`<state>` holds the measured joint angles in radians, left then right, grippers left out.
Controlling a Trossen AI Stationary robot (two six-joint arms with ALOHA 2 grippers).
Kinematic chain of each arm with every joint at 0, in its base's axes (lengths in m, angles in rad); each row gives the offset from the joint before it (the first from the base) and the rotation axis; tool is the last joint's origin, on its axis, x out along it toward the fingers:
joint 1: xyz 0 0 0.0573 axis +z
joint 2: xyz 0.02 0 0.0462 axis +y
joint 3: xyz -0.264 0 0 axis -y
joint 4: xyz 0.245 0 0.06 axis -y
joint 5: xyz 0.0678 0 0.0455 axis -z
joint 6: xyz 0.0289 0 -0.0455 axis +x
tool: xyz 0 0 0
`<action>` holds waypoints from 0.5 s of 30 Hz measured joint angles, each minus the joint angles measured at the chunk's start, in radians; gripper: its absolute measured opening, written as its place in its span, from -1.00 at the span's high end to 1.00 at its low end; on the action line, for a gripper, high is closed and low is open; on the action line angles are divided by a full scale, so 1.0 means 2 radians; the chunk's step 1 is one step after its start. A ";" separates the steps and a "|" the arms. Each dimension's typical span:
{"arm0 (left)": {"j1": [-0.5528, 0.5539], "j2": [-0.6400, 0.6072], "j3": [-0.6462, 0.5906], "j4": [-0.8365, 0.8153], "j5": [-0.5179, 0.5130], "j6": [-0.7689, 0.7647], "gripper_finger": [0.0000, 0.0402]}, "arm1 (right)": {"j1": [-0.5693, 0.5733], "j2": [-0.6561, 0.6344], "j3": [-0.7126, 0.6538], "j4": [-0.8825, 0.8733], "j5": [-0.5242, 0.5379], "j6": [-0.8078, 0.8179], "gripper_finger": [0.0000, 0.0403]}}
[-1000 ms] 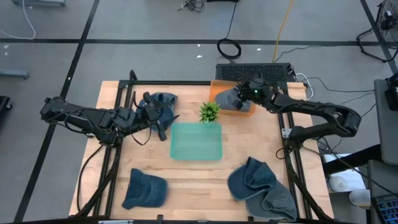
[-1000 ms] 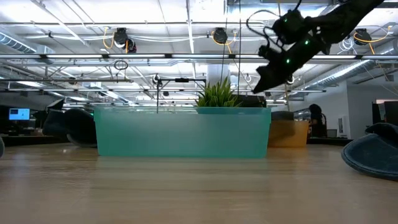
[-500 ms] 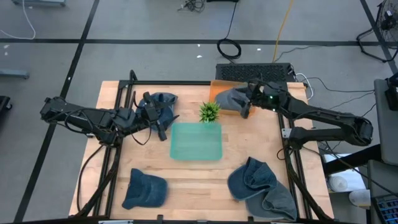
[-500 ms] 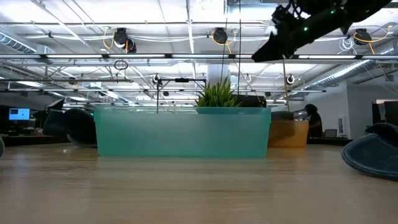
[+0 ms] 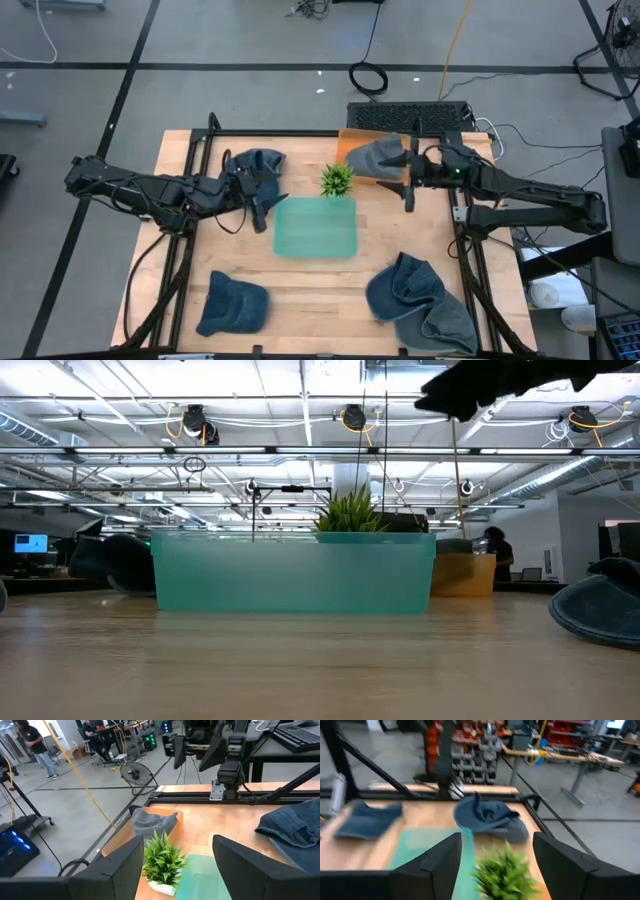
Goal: Pick & Place hat
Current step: Put the top gray cap into the orange bin
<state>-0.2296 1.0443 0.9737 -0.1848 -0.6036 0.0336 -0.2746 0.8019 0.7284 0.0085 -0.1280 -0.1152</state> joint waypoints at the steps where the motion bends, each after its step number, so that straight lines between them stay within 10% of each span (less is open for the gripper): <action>1: 0.000 0.000 0.000 0.001 -0.002 -0.003 -0.21 | 0.008 -0.004 0.000 0.006 0.005 0.008 -0.17; 15: 0.016 0.000 0.004 -0.002 -0.094 -0.032 -0.28 | 0.131 -0.014 0.018 0.001 0.229 0.019 -0.45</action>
<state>-0.1972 1.0444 0.9812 -0.1889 -0.7921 -0.0301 -0.0127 0.7731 0.7635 0.0105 0.3298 -0.0779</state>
